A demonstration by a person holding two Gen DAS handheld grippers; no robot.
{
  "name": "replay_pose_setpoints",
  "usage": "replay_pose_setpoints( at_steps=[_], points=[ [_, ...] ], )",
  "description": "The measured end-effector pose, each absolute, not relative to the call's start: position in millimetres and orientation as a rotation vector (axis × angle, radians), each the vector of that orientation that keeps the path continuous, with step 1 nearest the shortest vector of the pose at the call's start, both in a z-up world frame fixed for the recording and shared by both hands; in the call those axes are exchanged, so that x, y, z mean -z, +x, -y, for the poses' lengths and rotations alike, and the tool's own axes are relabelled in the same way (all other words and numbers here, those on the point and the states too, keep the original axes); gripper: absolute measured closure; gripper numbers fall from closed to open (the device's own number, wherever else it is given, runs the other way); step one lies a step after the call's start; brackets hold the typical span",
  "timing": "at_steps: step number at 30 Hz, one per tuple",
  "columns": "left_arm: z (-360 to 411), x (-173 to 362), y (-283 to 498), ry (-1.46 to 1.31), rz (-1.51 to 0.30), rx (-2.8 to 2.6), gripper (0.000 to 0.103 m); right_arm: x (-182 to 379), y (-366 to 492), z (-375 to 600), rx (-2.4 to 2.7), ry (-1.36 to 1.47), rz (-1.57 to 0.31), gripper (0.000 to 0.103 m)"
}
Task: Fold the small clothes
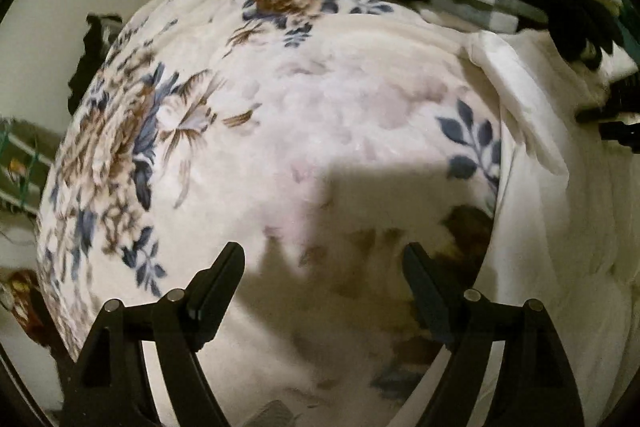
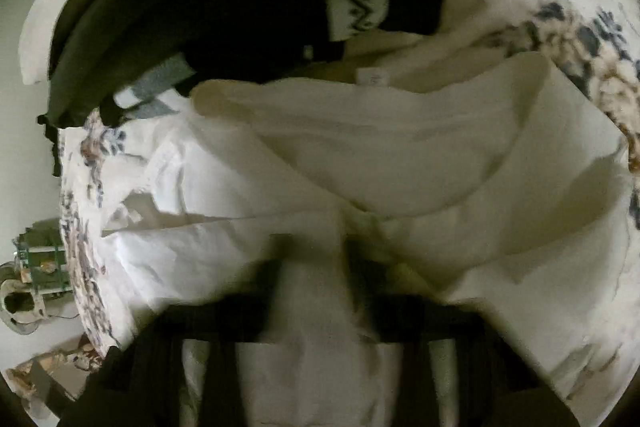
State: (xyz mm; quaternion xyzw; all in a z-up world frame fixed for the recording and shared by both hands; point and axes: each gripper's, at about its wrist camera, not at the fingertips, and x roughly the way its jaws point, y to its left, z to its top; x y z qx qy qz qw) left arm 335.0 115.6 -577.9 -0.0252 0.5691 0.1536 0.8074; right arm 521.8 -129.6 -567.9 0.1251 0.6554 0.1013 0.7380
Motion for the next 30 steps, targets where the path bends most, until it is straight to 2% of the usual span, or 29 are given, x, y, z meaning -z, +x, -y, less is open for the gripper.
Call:
replay_pose_setpoints(
  at_steps=[1,2,6,9,11,15,19,21,30],
  points=[
    [-116,578,336,-0.067,-1.216,-0.324,0.015,556,516,132,-0.206,0.272,-1.388,0.099],
    [-115,576,338,-0.073,-1.210,-0.321,0.014,547,514,133,-0.191,0.275,-1.351,0.099],
    [-109,572,345,-0.098,-1.197,-0.304,0.014,507,493,164,-0.085,0.351,-1.278,0.099],
    [-103,569,352,-0.094,-1.186,-0.290,0.014,500,488,185,0.003,0.373,-1.298,0.099],
    [-97,567,358,-0.083,-1.180,-0.285,0.014,515,493,196,0.062,0.395,-1.385,0.091],
    [-90,561,363,-0.059,-1.166,-0.263,0.014,521,480,230,0.087,0.544,-1.414,0.058],
    [-84,554,355,-0.033,-1.171,-0.228,0.014,504,433,261,0.072,0.583,-1.432,0.055],
    [-80,550,346,-0.033,-1.179,-0.201,0.014,501,405,275,0.092,0.585,-1.466,0.049],
    [-7,536,281,-0.009,-1.279,-0.046,0.014,482,278,367,0.180,0.566,-1.614,0.049]
  ],
)
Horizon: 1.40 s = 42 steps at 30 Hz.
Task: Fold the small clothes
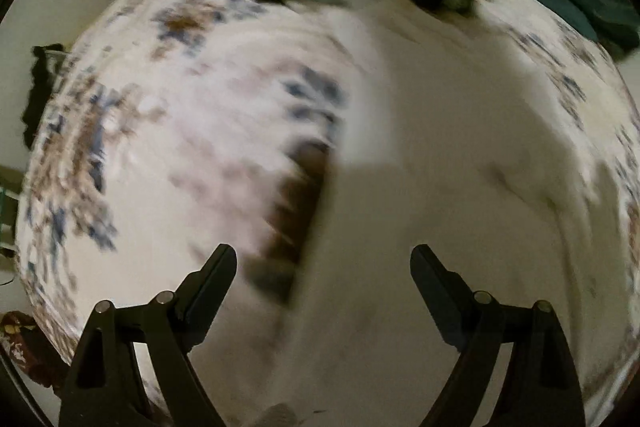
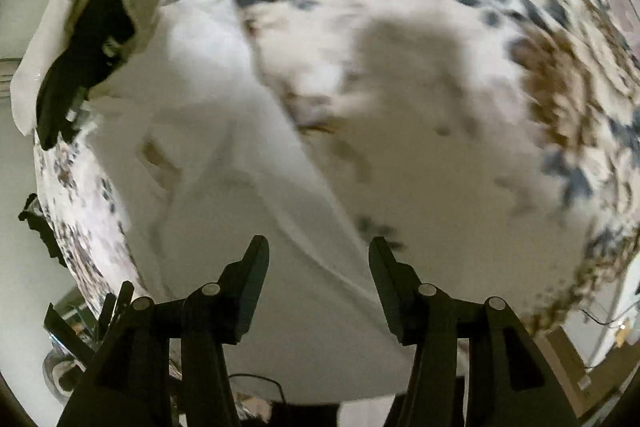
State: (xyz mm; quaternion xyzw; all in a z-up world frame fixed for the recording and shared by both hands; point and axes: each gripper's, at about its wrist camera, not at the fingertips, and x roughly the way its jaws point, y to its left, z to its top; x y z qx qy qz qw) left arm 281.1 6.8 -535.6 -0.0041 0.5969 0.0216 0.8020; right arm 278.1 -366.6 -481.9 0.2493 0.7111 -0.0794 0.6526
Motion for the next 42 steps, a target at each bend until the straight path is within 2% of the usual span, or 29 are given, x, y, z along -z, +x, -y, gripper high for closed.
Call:
replay_pose_setpoints(
  at_steps=[8,10,15,19,24,28,32,38,39,41,42],
  points=[
    [153,552,198,-0.075,-1.446,0.035,0.014,493,240,467,0.091,0.539,-1.659,0.049],
    [214,561,185,-0.105,-1.477,0.022,0.014,497,232,502,0.082,0.534,-1.671,0.049],
    [319,607,161,0.075,-1.537,-0.097,0.014,514,216,576,0.092,0.501,-1.706,0.049],
    [302,619,110,0.029,-1.627,-0.192,0.014,531,207,617,0.095,0.497,-1.749,0.049],
    [224,587,37,-0.023,-1.664,-0.367,0.014,555,209,624,0.047,0.446,-1.808,0.049],
    [190,570,13,-0.110,-1.641,-0.454,0.014,569,228,604,-0.027,0.435,-1.842,0.049],
    [203,565,19,-0.195,-1.579,-0.417,0.014,566,263,566,-0.130,0.380,-1.829,0.049],
    [258,602,54,-0.194,-1.557,-0.317,0.014,552,341,520,-0.286,0.318,-1.753,0.049],
    [265,610,57,-0.155,-1.566,-0.314,0.015,551,357,513,-0.305,0.317,-1.735,0.049],
    [276,622,62,-0.101,-1.564,-0.311,0.035,551,388,498,-0.343,0.331,-1.706,0.049],
    [278,624,64,-0.089,-1.556,-0.308,0.050,552,406,490,-0.369,0.345,-1.691,0.049]
  ],
)
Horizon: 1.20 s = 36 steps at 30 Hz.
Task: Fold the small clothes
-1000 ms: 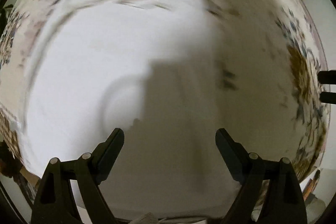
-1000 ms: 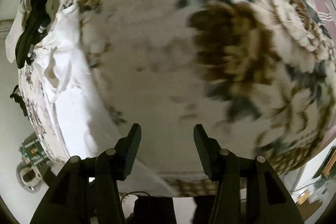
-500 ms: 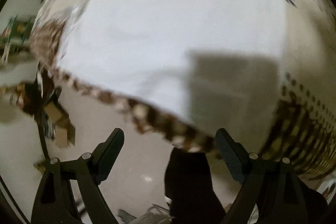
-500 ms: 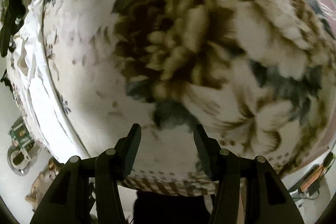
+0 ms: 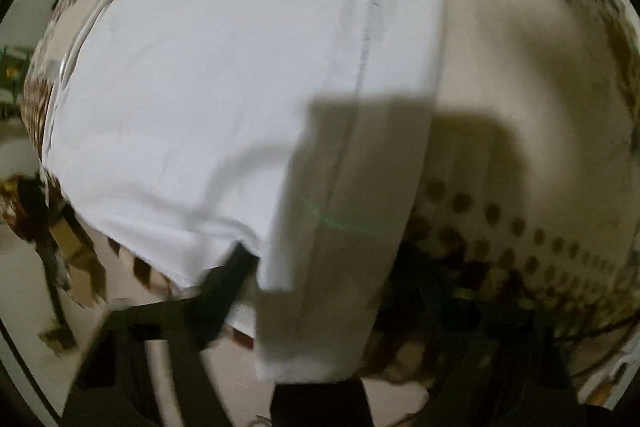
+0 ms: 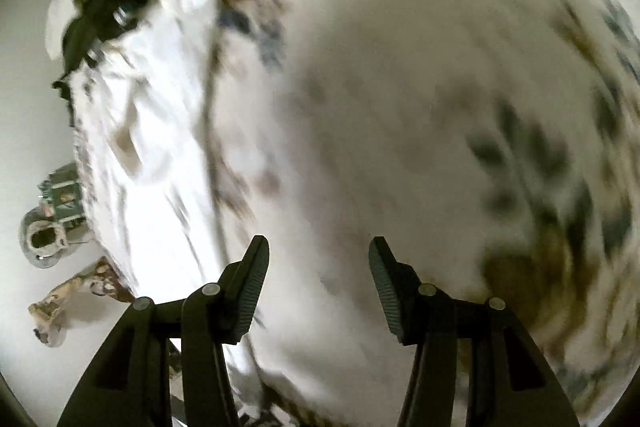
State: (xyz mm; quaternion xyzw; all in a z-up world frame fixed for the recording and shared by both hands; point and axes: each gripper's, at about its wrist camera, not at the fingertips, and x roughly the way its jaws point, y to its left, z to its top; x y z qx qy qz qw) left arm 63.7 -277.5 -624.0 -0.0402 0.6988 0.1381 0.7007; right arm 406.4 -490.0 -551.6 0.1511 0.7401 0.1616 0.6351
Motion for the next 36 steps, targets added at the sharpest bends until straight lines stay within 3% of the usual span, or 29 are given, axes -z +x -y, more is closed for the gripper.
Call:
replay_pose_setpoints(
  at_steps=[3,4,11,13,15,23,27,36],
  points=[
    [269,615,60,-0.115,-1.505,-0.306,0.089,560,452,461,-0.444,0.393,-1.667,0.049],
    [266,611,57,-0.128,-1.493,-0.302,0.095,564,467,450,-0.467,0.412,-1.662,0.049],
    [232,561,44,-0.214,-1.410,-0.227,0.098,607,527,404,-0.519,0.637,-1.668,0.052],
    [222,544,44,-0.221,-1.392,-0.210,0.098,609,533,396,-0.522,0.682,-1.654,0.095],
    [208,524,42,-0.223,-1.362,-0.191,0.098,592,533,387,-0.505,0.647,-1.605,0.098],
    [130,489,48,-0.409,-1.351,-0.152,0.098,480,525,330,-0.477,0.464,-1.510,0.100],
    [64,480,52,-0.522,-1.314,-0.162,0.098,446,529,253,-0.430,0.328,-1.503,0.100],
    [-63,530,45,-0.683,-1.307,-0.196,0.098,480,537,54,-0.276,-0.002,-1.521,0.100]
  ],
)
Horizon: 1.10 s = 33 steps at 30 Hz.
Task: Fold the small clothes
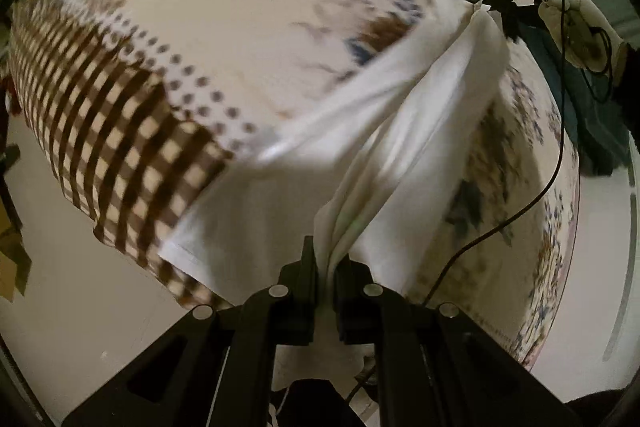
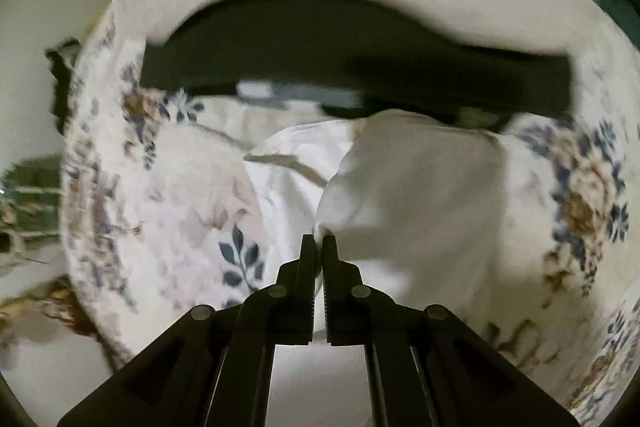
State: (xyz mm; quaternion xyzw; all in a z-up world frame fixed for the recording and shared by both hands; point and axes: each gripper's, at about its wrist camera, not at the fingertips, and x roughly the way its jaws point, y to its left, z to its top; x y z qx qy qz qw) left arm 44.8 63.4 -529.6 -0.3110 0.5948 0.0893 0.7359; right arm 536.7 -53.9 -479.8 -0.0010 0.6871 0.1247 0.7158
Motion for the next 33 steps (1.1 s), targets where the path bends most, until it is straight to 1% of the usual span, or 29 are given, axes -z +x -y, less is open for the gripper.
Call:
replay_pose_setpoints(
  at_steps=[3,4,5,6,8,9,10,11,12,15,17,18,19,20,21,22,23,26,28,29,31,32,33],
  points=[
    [-88,556,41,-0.714,-1.342,-0.182,0.097,511,538,18,-0.260,-0.072,-1.545,0.100],
    [-94,562,40,-0.720,-1.356,-0.189,0.093,523,538,10,-0.255,-0.087,-1.575,0.100],
    [-104,576,35,-0.735,-1.387,-0.196,0.093,531,538,5,-0.254,-0.083,-1.601,0.100],
    [-113,585,30,-0.752,-1.411,-0.204,0.093,539,536,3,-0.259,-0.056,-1.633,0.096],
    [-128,595,15,-0.794,-1.417,-0.233,0.090,543,524,12,-0.279,0.019,-1.680,0.079],
    [-135,597,6,-0.807,-1.423,-0.255,0.087,542,511,21,-0.299,0.054,-1.700,0.058],
    [-141,597,-2,-0.824,-1.426,-0.271,0.082,538,497,30,-0.324,0.075,-1.713,0.050],
    [-145,596,-9,-0.843,-1.421,-0.277,0.081,535,484,38,-0.347,0.085,-1.723,0.050],
    [-151,594,-20,-0.875,-1.407,-0.285,0.076,530,459,50,-0.387,0.094,-1.748,0.050],
    [-155,586,-33,-0.911,-1.390,-0.281,0.073,520,382,82,-0.453,0.092,-1.809,0.050],
    [-150,580,-34,-0.922,-1.372,-0.260,0.065,528,321,96,-0.472,0.106,-1.866,0.050],
    [-147,579,-31,-0.918,-1.366,-0.256,0.056,536,284,102,-0.483,0.114,-1.901,0.050],
    [-148,581,-31,-0.910,-1.365,-0.259,0.053,547,247,104,-0.502,0.114,-1.938,0.050],
    [-143,581,-26,-0.897,-1.365,-0.263,0.053,556,222,105,-0.513,0.117,-1.966,0.051],
    [-138,580,-20,-0.881,-1.362,-0.276,0.053,571,189,106,-0.529,0.139,-1.999,0.055],
    [-137,579,-17,-0.865,-1.361,-0.294,0.053,585,159,107,-0.541,0.159,-2.013,0.069],
    [-136,576,-17,-0.847,-1.356,-0.322,0.053,595,139,107,-0.540,0.152,-2.016,0.074],
    [-141,565,-24,-0.826,-1.331,-0.357,0.053,631,63,116,-0.498,0.164,-2.099,0.076],
    [-143,560,-31,-0.788,-1.332,-0.350,0.053,643,19,126,-0.521,0.257,-2.202,0.077],
    [-144,559,-34,-0.773,-1.336,-0.341,0.053,642,10,130,-0.526,0.281,-2.218,0.077],
    [-142,558,-32,-0.746,-1.335,-0.322,0.053,629,3,152,-0.519,0.366,-2.177,0.076],
    [-141,559,-28,-0.737,-1.331,-0.313,0.053,623,7,160,-0.515,0.402,-2.146,0.073],
    [-139,560,-24,-0.709,-1.331,-0.299,0.053,614,15,173,-0.500,0.454,-2.092,0.062]
  ],
)
